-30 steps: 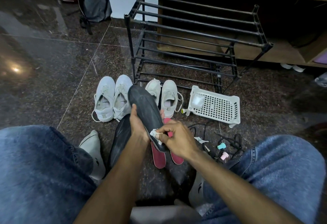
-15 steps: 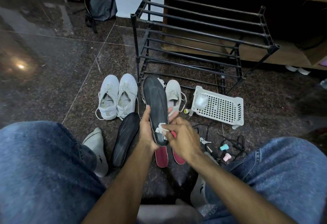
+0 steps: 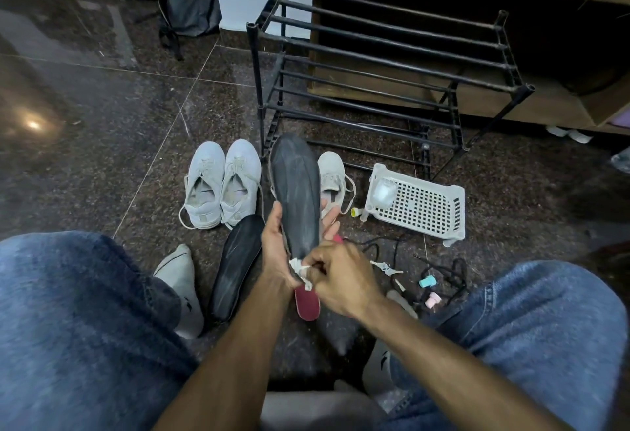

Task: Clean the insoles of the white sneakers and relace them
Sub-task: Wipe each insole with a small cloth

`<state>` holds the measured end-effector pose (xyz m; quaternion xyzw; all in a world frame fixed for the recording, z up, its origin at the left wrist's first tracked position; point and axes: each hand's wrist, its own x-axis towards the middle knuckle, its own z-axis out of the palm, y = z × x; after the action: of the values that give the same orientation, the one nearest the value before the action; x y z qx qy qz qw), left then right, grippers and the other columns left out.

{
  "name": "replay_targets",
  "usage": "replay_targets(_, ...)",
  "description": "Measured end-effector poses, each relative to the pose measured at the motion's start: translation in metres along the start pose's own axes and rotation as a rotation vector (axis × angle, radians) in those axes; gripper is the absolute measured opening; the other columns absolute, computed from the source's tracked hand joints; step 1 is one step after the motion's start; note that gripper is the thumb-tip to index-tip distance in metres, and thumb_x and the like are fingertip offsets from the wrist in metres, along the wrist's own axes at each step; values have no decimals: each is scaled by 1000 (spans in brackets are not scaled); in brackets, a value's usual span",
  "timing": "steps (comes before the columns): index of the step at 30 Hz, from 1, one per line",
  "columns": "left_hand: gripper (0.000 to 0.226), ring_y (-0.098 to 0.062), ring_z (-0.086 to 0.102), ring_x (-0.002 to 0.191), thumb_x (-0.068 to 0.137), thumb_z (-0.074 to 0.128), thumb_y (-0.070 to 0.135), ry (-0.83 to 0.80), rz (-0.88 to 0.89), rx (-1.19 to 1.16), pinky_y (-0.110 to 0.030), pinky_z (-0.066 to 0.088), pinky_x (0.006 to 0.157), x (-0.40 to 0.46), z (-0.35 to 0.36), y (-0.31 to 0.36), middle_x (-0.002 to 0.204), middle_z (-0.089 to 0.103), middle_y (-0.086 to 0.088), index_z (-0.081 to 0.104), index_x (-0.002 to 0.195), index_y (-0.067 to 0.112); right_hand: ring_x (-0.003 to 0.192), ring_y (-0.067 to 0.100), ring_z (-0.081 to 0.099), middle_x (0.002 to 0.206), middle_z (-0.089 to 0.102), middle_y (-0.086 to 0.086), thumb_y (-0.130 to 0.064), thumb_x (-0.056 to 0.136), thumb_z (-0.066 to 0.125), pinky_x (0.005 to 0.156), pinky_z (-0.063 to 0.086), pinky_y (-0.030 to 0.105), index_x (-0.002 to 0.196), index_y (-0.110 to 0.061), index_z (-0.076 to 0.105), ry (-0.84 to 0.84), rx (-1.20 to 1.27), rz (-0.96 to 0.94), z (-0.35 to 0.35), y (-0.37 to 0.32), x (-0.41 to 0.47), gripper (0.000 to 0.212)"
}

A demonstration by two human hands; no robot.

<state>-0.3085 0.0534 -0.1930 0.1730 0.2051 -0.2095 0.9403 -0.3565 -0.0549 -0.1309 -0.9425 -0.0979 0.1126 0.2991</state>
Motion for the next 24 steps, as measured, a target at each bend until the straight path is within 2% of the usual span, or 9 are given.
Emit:
replay_targets(2, 68, -30, 59, 120, 92, 40, 59, -4, -37, 20, -43, 35, 112, 1, 1, -4, 119, 67, -17, 67, 117, 2, 94, 19, 64, 106, 69, -5, -20, 88, 65, 87, 52, 35, 101, -22, 74, 41, -49, 7, -4, 6, 10, 16)
replay_targets(5, 71, -27, 52, 127, 89, 45, 59, -20, -121, 46, -41, 31, 116, 0, 10, -14, 126, 61, -14, 52, 137, 7, 99, 23, 62, 109, 67, -1, -20, 91, 59, 85, 48, 32, 107, -20, 72, 118, -133, 72, -13, 8, 32, 20)
replay_targets(8, 69, -30, 63, 112, 92, 38, 59, -9, -41, 8, -42, 45, 105, 1, 12, -7, 122, 64, -21, 58, 127, 2, 92, 26, 64, 104, 70, 1, -18, 86, 62, 83, 51, 30, 101, -19, 74, 151, -59, 93, -2, 2, 27, 19)
replay_targets(10, 70, -32, 61, 117, 94, 36, 57, -11, 34, -43, -44, 48, 100, 4, 8, 3, 131, 58, -25, 58, 125, -1, 85, 24, 66, 99, 72, 1, -16, 83, 64, 82, 53, 34, 96, -18, 76, 118, 32, 80, 9, -1, 8, 18)
replay_targets(12, 71, -33, 60, 118, 94, 39, 57, -9, 32, -62, -44, 48, 100, 6, 5, 4, 137, 52, -26, 61, 123, -4, 85, 23, 67, 99, 73, 0, -16, 83, 64, 82, 54, 35, 95, -19, 76, 103, 54, 92, 10, 3, 3, 17)
replay_targets(17, 73, -28, 68, 100, 94, 34, 59, 2, -37, 72, -42, 48, 98, 4, 9, -9, 113, 68, -21, 73, 103, -2, 93, 29, 64, 104, 69, 6, -18, 86, 59, 82, 51, 34, 100, -17, 73, 150, -109, 106, -4, 6, 36, 20)
replay_targets(19, 72, -29, 65, 109, 94, 36, 58, -6, -32, 24, -44, 49, 100, 6, 9, -4, 118, 66, -22, 70, 110, -3, 88, 28, 66, 99, 71, 5, -17, 85, 60, 82, 53, 35, 97, -18, 75, 141, -51, 115, 1, 4, 32, 19)
replay_targets(22, 70, -31, 54, 125, 95, 39, 54, -16, 48, -52, -43, 43, 103, 8, 4, 7, 132, 57, -25, 52, 132, -3, 80, 23, 68, 91, 74, 1, -15, 81, 64, 80, 55, 35, 89, -17, 77, 107, 91, 122, 15, 7, 10, 15)
replay_targets(24, 73, -30, 57, 122, 94, 40, 54, -14, 59, -39, -39, 42, 103, 7, 2, 4, 138, 52, -24, 48, 137, -5, 84, 23, 67, 96, 73, 0, -16, 82, 64, 81, 54, 35, 91, -18, 77, 106, 58, 131, 14, 11, 9, 16)
